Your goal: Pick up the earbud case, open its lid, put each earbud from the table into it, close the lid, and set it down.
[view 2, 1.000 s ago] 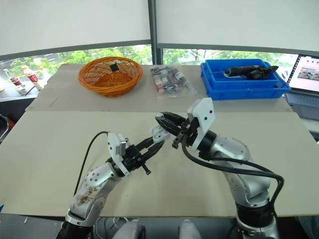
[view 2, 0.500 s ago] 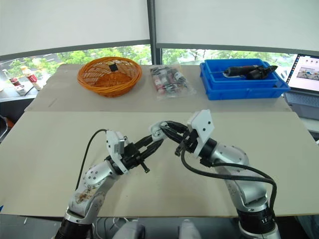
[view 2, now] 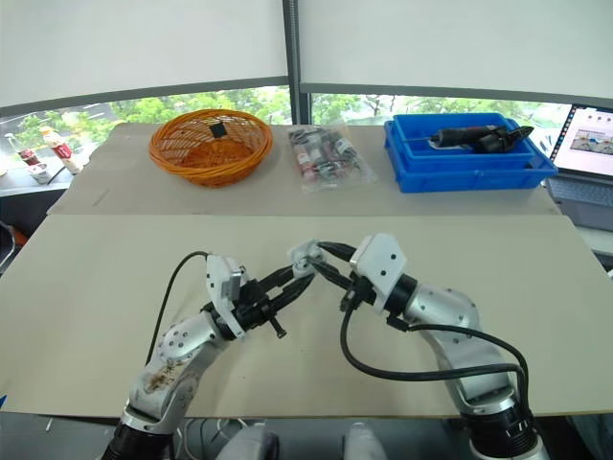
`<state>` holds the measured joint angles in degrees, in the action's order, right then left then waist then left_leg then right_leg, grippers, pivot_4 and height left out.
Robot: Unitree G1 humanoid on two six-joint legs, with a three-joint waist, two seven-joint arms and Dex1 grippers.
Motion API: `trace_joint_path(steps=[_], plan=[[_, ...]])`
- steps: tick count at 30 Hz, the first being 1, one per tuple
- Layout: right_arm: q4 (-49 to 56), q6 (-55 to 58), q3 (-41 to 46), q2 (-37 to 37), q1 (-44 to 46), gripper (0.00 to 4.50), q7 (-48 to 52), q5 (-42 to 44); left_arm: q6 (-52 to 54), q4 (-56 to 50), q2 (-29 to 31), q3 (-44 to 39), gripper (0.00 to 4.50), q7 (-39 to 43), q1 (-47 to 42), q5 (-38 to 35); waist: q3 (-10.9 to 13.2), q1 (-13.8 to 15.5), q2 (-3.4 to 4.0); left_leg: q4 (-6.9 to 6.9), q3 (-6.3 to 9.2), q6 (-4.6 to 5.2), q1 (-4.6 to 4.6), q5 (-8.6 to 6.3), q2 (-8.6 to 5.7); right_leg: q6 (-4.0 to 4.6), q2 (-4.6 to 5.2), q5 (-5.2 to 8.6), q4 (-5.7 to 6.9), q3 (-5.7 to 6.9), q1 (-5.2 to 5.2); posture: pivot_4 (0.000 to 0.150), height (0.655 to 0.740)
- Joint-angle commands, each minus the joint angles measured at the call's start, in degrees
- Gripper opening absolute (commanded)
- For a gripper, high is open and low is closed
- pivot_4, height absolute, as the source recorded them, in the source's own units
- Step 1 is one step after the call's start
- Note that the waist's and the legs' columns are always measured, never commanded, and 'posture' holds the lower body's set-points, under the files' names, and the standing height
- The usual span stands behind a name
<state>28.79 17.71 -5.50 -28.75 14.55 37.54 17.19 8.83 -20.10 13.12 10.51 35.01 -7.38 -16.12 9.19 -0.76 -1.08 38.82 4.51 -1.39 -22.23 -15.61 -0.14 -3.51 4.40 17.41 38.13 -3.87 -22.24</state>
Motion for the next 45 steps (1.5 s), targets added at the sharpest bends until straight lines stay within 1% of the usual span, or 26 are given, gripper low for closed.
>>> trace_joint_path(steps=[1, 5, 8, 11, 13, 15, 18, 21, 22, 23, 26, 31, 39, 42, 45], plan=[[3.61, 4.62, 3.40, -1.20, 0.46, 2.47, 0.48, 4.89, -0.92, -1.48, -0.05, -0.26, 0.53, 0.15, -0.54, -0.94, 0.00, 0.04, 0.00, 0.00, 0.00, 0.00, 0.00, 0.00, 0.00, 0.00, 0.00, 0.00, 0.00, 0.00, 0.00, 0.150, 0.7400], [6.86, 13.35, 10.72, -5.88, 0.54, 2.47, 1.35, 13.90, -0.02, -0.80, 0.52, -0.75, 0.53, 0.42, -0.21, -1.35, 0.00, 0.17, 0.00, 0.02, 0.01, 0.00, -0.03, 0.00, -0.01, 0.00, 0.02, 0.00, -0.02, 0.00, 0.02, 0.150, 0.7400], [7.37, 19.74, 16.81, -12.57, 0.43, 2.47, 3.18, 19.07, 0.56, 0.50, 1.52, -0.22, 0.53, 3.47, -1.09, -2.85, 0.00, 0.10, 0.00, 0.00, 0.00, 0.01, -0.01, -0.01, -0.01, 0.00, 0.01, 0.00, -0.03, 0.00, 0.03, 0.150, 0.7400], [5.55, 22.30, 20.71, -19.95, 0.98, 2.47, 6.30, 20.20, 3.43, 1.86, 4.11, 2.46, 0.53, 11.52, -3.26, -6.66, 0.01, 0.14, 0.02, 0.02, -0.12, 0.03, -0.03, -0.01, -0.02, 0.00, 0.00, 0.00, -0.03, 0.03, 0.05, 0.150, 0.7400], [3.95, 22.45, 20.36, -24.30, 1.99, 2.47, 8.99, 19.34, 5.08, 2.96, 6.08, 4.56, 0.53, 17.21, -5.23, -8.46, 0.01, 0.06, 0.02, 0.02, -0.24, 0.03, -0.01, -0.02, -0.02, 0.00, -0.01, 0.00, -0.05, 0.05, 0.08, 0.150, 0.7400], [2.39, 21.92, 17.91, -27.15, 3.25, 2.47, 11.54, 18.29, 5.57, 4.53, 6.90, 5.86, 0.53, 20.87, -7.32, -9.23, 0.01, -0.01, 0.02, 0.02, -0.30, 0.03, -0.01, -0.02, 0.00, 0.00, -0.03, 0.00, -0.06, 0.05, 0.08, 0.150, 0.7400], [0.63, 21.69, 12.59, -29.38, 5.01, 1.66, 15.80, 17.06, 5.41, 6.92, 6.43, 6.97, 0.53, 23.69, -10.06, -9.37, 0.01, -0.18, 0.02, 0.02, -0.32, 0.04, -0.01, -0.02, 0.03, 0.00, -0.05, 0.00, -0.07, 0.05, 0.08, 0.150, 0.7400], [0.00, 21.77, 7.40, -29.86, 6.45, 0.56, 19.50, 16.37, 4.41, 8.79, 5.56, 7.82, 0.53, 25.12, -11.79, -8.69, 0.01, -0.10, 0.02, 0.02, -0.31, 0.04, -0.02, -0.02, 0.03, 0.00, -0.04, 0.00, -0.07, 0.04, 0.07, 0.150, 0.7400], [0.15, 22.02, 6.12, -29.60, 7.03, 0.23, 20.37, 16.63, 4.15, 9.14, 5.34, 8.06, 0.53, 25.44, -12.10, -8.46, 0.01, -0.09, 0.02, 0.03, -0.31, 0.04, -0.04, -0.02, 0.02, 0.00, -0.03, 0.00, -0.08, 0.04, 0.06, 0.150, 0.7400], [0.48, 22.38, 5.13, -29.27, 7.62, 0.00, 21.03, 17.09, 3.94, 9.43, 5.19, 8.26, 0.53, 25.78, -12.33, -8.25, 0.01, -0.06, 0.02, 0.05, -0.31, 0.04, -0.04, -0.02, 0.02, 0.00, -0.02, 0.00, -0.08, 0.04, 0.07, 0.150, 0.7400], [1.70, 24.64, 4.56, -28.18, 8.97, 0.00, 21.91, 20.17, 3.60, 10.01, 4.80, 8.54, 0.53, 26.12, -12.49, -7.83, 0.01, -0.02, 0.02, 0.09, -0.27, 0.04, -0.08, -0.02, 0.00, 0.00, -0.01, 0.00, -0.08, 0.04, 0.06, 0.150, 0.7400], [3.44, 28.79, 6.83, -28.33, 9.25, 0.00, 23.02, 25.86, 3.36, 11.00, 4.36, 8.14, 0.53, 25.96, -12.61, -7.28, 0.01, 0.20, 0.02, 0.10, -0.16, 0.04, -0.08, -0.02, 0.00, 0.00, -0.01, 0.00, -0.07, 0.05, 0.06, 0.150, 0.7400], [5.68, 28.38, 9.17, -31.15, 4.31, 0.00, 24.24, 26.45, 5.56, 11.19, 3.57, 6.98, 0.53, 24.58, -12.62, -7.79, 0.01, 0.24, 0.02, 0.12, -0.16, 0.04, -0.07, -0.02, 0.01, 0.00, -0.01, 0.00, -0.05, 0.05, 0.06, 0.150, 0.7400], [6.53, 28.54, 11.38, -31.67, 2.64, 0.00, 22.61, 26.24, 11.35, 11.14, 3.27, 6.34, 0.53, 22.52, -13.13, -9.41, 0.01, 0.27, 0.01, 0.12, -0.16, 0.04, -0.07, -0.02, 0.01, 0.00, -0.01, 0.00, -0.05, 0.05, 0.06, 0.150, 0.7400], [7.25, 27.26, 14.99, -32.88, -1.01, 0.00, 21.40, 24.23, 22.25, 11.34, 3.57, 5.97, 0.53, 20.55, -14.84, -12.63, 0.01, 0.54, 0.01, 0.13, -0.15, 0.04, -0.08, -0.02, -0.01, 0.00, -0.01, 0.00, -0.04, 0.06, 0.06, 0.150, 0.7400]])
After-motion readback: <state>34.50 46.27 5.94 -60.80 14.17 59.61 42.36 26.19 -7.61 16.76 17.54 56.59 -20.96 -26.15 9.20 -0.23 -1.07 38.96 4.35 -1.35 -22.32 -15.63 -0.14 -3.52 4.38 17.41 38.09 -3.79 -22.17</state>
